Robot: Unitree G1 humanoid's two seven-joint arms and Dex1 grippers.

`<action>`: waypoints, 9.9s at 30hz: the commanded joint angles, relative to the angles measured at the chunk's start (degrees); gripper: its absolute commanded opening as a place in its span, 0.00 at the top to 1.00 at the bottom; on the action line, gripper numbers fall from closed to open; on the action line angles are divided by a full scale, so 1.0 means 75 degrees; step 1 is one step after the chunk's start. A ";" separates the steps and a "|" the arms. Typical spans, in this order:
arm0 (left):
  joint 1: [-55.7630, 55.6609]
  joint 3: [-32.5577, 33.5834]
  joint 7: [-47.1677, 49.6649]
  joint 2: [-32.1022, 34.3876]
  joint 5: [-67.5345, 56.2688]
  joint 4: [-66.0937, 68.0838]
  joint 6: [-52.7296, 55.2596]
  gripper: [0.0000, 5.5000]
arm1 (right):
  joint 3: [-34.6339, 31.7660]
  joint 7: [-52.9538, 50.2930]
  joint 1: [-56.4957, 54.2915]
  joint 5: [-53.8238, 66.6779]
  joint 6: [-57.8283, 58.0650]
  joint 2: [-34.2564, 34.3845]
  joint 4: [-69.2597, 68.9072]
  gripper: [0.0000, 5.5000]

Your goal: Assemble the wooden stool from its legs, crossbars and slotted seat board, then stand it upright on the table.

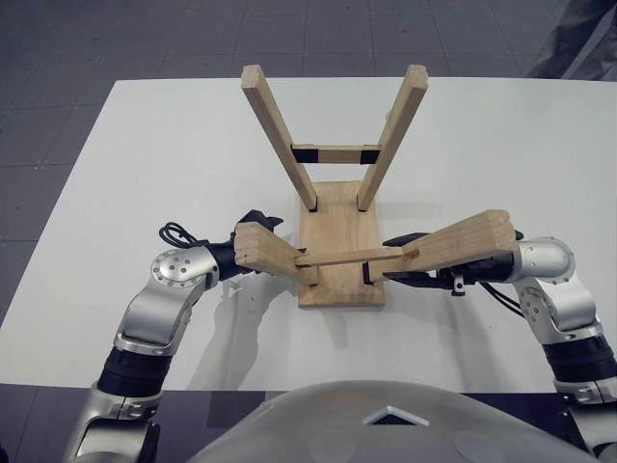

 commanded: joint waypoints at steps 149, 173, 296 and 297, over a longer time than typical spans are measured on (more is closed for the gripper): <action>-0.1410 -0.1881 0.8345 -0.4156 -0.1829 -0.5774 0.3510 0.87 | 0.1581 -0.1928 -0.0073 -0.1635 0.0435 0.0019 0.0897 0.63; -0.1909 0.5307 0.7449 0.0997 -0.3823 -0.2357 0.3321 0.87 | 0.2230 -0.1223 -0.0279 -0.2019 0.1440 -0.1780 0.0839 0.63; 0.4328 -0.0991 0.2887 -0.1389 -0.0225 -0.5581 -0.0044 0.87 | 0.1531 -0.8878 0.7434 -0.4442 0.0511 0.2582 -0.6378 0.00; 0.4317 -0.0981 0.2915 -0.1390 -0.0246 -0.5582 -0.0032 0.87 | 0.1347 -0.8993 0.7297 -0.4529 0.0639 0.2611 -0.6353 0.00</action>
